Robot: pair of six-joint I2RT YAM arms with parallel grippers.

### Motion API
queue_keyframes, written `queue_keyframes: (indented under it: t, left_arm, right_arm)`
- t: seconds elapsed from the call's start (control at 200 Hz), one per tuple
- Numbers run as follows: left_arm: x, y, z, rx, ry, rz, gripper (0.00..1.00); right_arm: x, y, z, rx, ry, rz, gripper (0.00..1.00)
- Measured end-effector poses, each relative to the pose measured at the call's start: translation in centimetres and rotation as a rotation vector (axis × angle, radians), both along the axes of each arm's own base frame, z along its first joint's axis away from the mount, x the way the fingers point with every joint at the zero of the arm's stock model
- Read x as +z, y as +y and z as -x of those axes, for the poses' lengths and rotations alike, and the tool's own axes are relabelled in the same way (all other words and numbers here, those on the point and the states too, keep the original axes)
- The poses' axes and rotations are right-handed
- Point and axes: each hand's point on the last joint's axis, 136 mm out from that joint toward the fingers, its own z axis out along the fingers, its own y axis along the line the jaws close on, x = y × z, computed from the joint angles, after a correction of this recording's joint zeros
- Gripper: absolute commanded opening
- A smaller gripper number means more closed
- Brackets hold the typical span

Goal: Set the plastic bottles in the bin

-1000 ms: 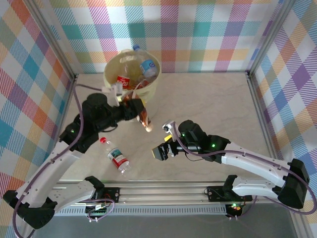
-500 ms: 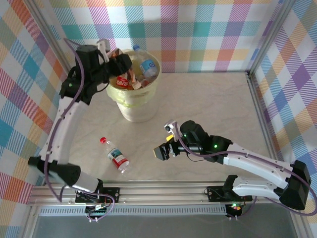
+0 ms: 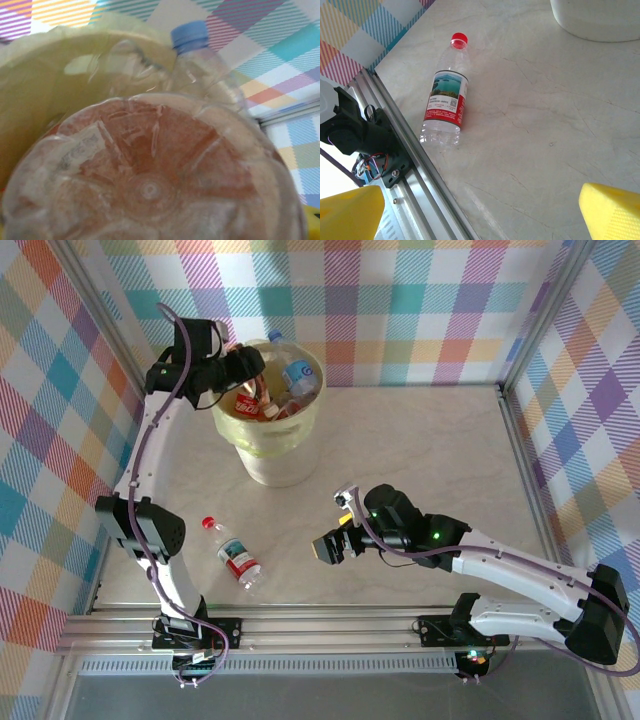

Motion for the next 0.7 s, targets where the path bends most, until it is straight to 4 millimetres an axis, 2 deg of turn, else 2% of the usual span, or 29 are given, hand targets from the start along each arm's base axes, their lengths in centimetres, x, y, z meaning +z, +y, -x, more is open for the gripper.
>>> queue_keyframes:
  t: [0.27, 0.365, 0.45, 0.55, 0.7]
  left_arm:
    - [-1.5, 1.4, 1.3, -0.017, 0.088, -0.077, 0.64]
    - [-2.3, 2.0, 1.4, -0.018, 0.115, -0.1, 0.7]
    - [-2.1, 2.0, 1.3, -0.025, 0.107, -0.104, 0.76]
    - [-1.7, 1.8, 1.3, -0.038, 0.093, -0.105, 0.86]
    - [-0.9, 1.8, 1.4, -0.043, 0.078, -0.103, 0.91]
  right_arm:
    - [-0.8, 0.2, -0.1, 0.0, 0.014, 0.022, 1.0]
    - [-1.1, 0.2, -0.1, 0.0, 0.018, 0.028, 1.0]
    - [-1.2, 0.3, -0.2, 0.0, 0.019, 0.031, 1.0]
    - [-1.2, 0.2, -0.2, -0.002, 0.018, 0.031, 1.0]
    - [-1.2, 0.2, -0.2, -0.003, 0.018, 0.032, 1.0]
